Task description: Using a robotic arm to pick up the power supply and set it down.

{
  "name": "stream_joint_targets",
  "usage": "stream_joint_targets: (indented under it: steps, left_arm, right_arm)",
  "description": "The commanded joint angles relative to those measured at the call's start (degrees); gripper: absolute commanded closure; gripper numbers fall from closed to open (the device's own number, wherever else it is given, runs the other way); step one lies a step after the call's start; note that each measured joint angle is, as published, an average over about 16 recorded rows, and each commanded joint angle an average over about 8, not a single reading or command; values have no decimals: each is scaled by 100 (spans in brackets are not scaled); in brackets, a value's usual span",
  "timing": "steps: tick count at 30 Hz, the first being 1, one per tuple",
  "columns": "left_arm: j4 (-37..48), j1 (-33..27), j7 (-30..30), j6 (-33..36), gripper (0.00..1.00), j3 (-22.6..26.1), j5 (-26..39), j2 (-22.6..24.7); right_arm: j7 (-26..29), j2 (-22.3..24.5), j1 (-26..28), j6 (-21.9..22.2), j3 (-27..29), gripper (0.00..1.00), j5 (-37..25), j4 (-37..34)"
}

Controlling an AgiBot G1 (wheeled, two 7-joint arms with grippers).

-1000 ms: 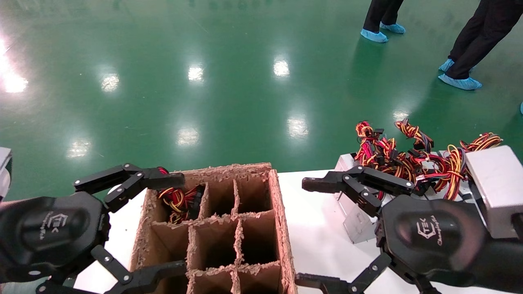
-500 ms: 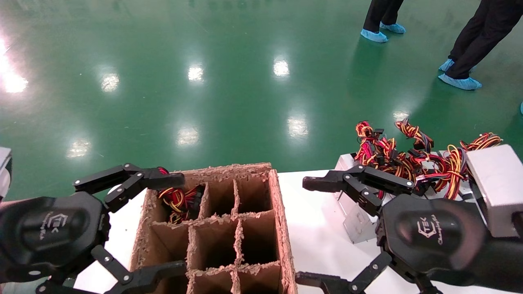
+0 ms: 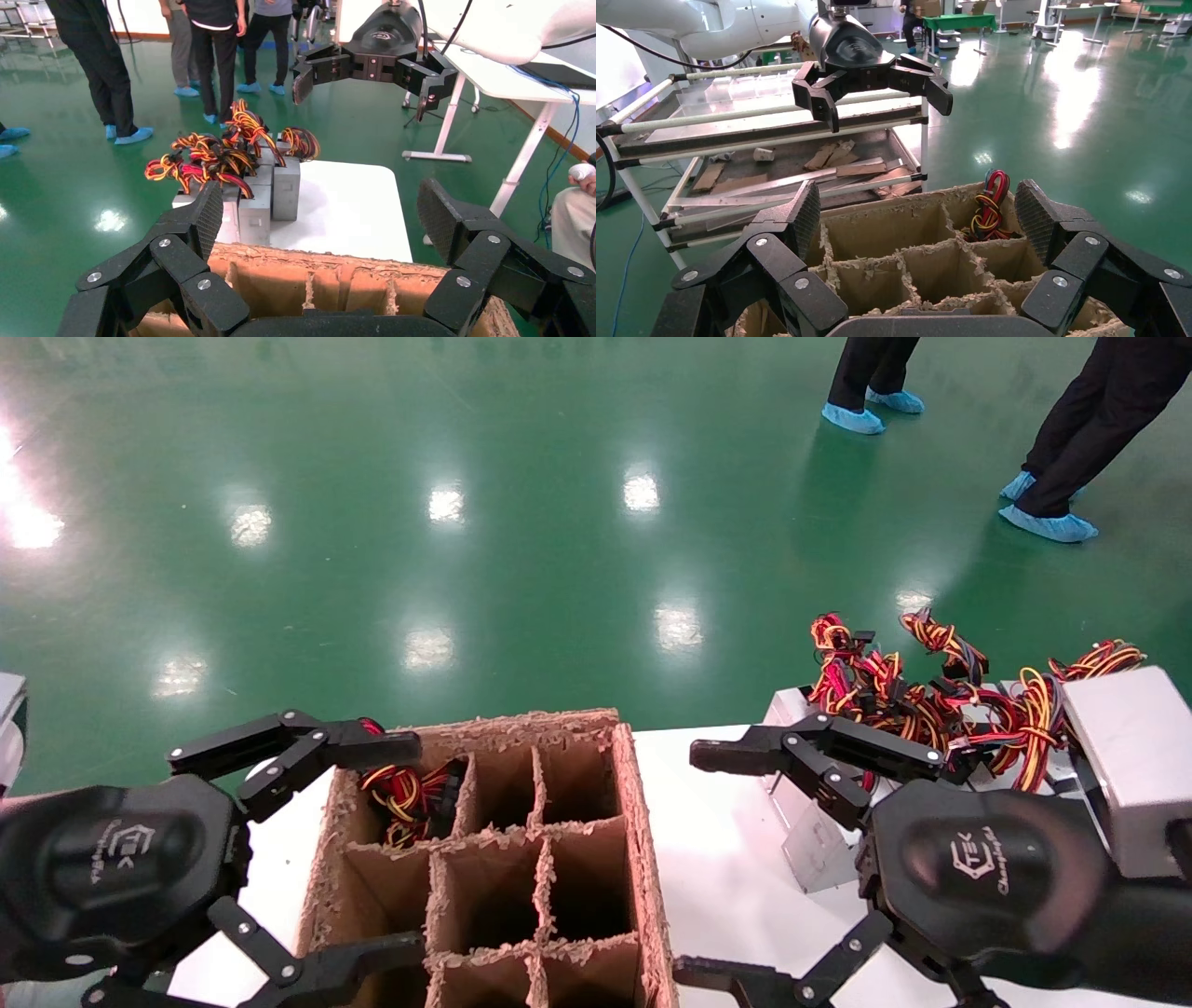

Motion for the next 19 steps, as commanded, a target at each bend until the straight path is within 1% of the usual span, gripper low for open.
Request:
stream_joint_targets:
  steps: [1,19]
  left_arm:
    - [0,0,0,0,0,0,0,0]
    - [0,0,0,0,0,0,0,0]
  right_arm:
    - [0,0,0,1,0,0,0,0]
    - [0,0,0,2,0,0,0,0]
